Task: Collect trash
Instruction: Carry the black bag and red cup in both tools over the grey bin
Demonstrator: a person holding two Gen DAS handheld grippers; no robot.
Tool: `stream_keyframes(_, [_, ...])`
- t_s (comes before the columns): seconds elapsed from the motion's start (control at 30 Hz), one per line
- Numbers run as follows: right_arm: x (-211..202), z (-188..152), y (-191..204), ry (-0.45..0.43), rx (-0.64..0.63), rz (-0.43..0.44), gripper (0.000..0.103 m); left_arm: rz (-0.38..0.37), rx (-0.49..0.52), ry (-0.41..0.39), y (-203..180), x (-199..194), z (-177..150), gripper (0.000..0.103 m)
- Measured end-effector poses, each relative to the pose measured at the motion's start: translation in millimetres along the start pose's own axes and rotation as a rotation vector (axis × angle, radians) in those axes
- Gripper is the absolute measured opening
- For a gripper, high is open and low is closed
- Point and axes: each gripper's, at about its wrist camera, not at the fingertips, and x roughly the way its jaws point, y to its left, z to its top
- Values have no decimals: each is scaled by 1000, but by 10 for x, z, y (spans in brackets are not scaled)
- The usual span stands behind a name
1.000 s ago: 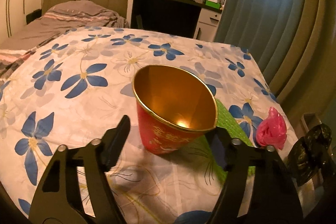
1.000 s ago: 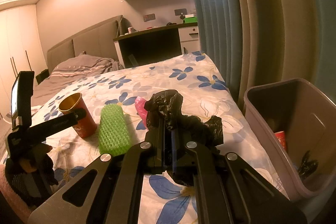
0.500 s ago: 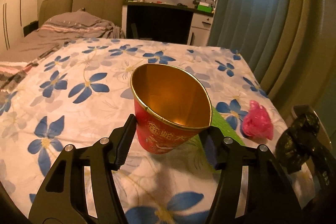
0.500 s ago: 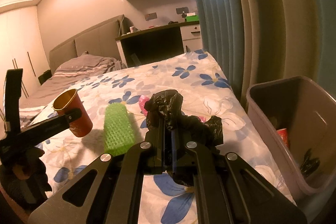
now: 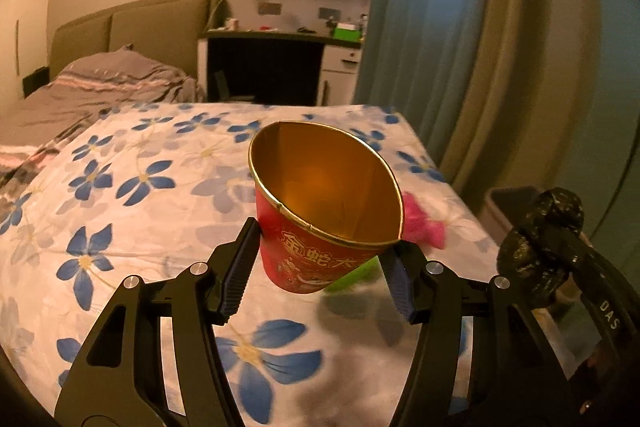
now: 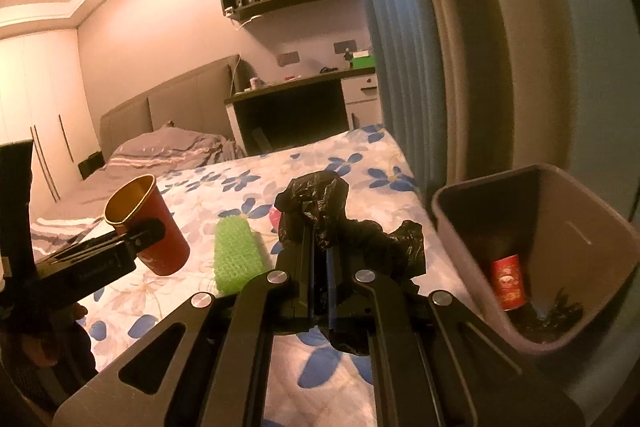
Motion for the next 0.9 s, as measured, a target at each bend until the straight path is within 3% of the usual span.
stream_keyframes(0.53, [-434,81,-491,-89,32,-102,5,-194,102,-9,-903,-57,-29,58])
stream_keyframes(0.9, [-379,78,-903,-106,76,-184,5,-318,155,-16,-1420,139,9,58])
